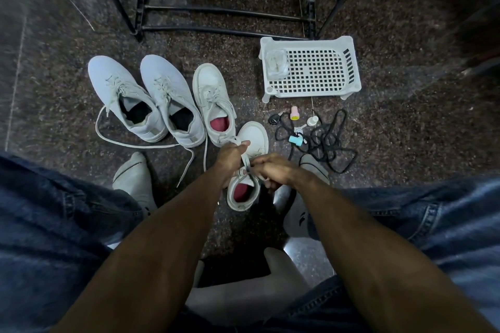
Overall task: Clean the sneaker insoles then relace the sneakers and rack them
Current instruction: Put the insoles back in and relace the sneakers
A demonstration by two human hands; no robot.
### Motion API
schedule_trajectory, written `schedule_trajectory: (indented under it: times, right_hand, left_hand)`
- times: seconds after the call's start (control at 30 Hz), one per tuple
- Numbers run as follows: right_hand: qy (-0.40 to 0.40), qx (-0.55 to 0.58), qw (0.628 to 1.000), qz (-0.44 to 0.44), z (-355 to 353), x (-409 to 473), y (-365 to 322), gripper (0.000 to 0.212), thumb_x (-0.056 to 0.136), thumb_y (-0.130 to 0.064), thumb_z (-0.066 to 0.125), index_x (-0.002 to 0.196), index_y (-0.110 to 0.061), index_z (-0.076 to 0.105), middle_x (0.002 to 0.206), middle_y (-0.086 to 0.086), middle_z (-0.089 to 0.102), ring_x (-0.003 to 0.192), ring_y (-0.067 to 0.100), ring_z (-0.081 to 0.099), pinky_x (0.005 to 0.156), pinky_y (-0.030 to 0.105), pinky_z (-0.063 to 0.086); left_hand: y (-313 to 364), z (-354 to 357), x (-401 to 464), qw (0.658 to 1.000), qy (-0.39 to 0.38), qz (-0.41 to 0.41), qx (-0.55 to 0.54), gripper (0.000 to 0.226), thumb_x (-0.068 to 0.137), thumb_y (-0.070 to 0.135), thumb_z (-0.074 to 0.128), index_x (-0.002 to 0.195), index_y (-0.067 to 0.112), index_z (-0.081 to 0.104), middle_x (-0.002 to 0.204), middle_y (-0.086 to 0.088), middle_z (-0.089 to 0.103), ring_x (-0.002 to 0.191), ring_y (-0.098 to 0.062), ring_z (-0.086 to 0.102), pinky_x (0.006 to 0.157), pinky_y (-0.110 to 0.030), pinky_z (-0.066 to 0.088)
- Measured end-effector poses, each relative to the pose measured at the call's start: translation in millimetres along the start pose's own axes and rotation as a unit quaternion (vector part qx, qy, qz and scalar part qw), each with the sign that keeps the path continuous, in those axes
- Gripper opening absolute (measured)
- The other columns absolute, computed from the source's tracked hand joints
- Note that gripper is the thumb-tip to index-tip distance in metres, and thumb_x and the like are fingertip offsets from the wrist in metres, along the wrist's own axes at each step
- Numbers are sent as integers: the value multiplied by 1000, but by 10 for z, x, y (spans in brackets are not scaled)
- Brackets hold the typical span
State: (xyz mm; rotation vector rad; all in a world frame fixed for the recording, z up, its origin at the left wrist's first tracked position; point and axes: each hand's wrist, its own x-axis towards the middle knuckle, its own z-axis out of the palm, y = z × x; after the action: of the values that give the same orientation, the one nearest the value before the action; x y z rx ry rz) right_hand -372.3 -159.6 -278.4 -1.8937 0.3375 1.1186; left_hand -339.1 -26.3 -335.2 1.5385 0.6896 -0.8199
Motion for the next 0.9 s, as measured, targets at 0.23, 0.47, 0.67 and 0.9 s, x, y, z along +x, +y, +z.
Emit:
schedule_trajectory:
  times: [0.23,0.47,0.67,0.9]
  right_hand:
    - [62,118,991,29,154,139,28,19,92,-9,61,74,-6,64,56,9,55,43,15,46,46,27,42]
    - [76,215,971,74,187,155,28,17,94,-4,53,80,-12,59,57,6,50,43,14,42,44,23,41]
    - [86,172,978,81,175,182,-30,17,91,-3,56,75,-8,58,57,9,52,43,16,45,44,24,43]
    - [125,162,979,23,134,240,29,11,88,5,64,80,-1,60,57,13,57,31,7,50,35,18,42]
  left_hand:
    - [6,-87,-99,997,-19,35,65,15,90,18,64,98,5,65,80,-11,60,70,-22,56,66,-29,47]
    - [-179,-354,-164,913,-75,176,361,6,77,7,72,81,11,70,75,1,66,69,-9,58,67,-21,44]
    - [-147,-447,-255,761,-49,403,506,8,69,25,69,76,22,70,112,7,58,114,-18,50,88,-37,44]
    - [-28,-390,-314,811,-57,338,475,12,72,24,70,82,17,72,94,-2,71,99,-20,64,81,-30,45]
